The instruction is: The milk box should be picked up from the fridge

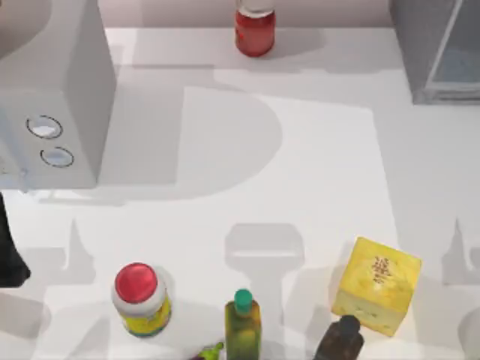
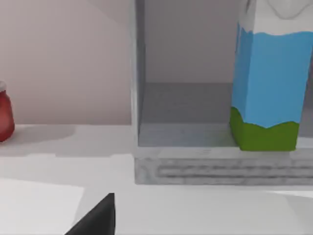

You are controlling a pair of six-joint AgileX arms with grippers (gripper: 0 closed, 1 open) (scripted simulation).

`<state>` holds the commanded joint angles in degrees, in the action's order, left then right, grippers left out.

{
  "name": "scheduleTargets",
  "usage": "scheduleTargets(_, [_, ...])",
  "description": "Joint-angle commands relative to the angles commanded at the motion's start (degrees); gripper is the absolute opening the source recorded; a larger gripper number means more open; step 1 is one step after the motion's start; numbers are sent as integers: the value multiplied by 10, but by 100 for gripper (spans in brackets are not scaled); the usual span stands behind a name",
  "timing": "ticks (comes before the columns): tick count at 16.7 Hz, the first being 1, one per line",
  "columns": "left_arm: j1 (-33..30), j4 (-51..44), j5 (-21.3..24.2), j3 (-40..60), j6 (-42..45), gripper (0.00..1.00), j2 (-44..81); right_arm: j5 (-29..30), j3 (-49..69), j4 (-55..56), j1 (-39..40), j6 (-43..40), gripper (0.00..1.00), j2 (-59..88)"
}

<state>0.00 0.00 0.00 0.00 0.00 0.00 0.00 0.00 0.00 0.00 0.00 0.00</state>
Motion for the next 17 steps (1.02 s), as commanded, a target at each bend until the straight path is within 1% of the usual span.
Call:
scheduleTargets(4, [0, 0, 0, 0, 0, 100, 0, -8, 3, 18, -6, 0, 100, 18])
scheduleTargets(7, [0, 0, 0, 0, 0, 100, 0, -34, 15, 91, -32, 0, 100, 90])
scheduleTargets(11, [0, 0, 0, 0, 0, 100, 0, -87, 35, 261, -87, 2, 100, 268])
scheduleTargets(17, [0, 0, 0, 0, 0, 100, 0, -180, 60, 563, -186, 7, 100, 630])
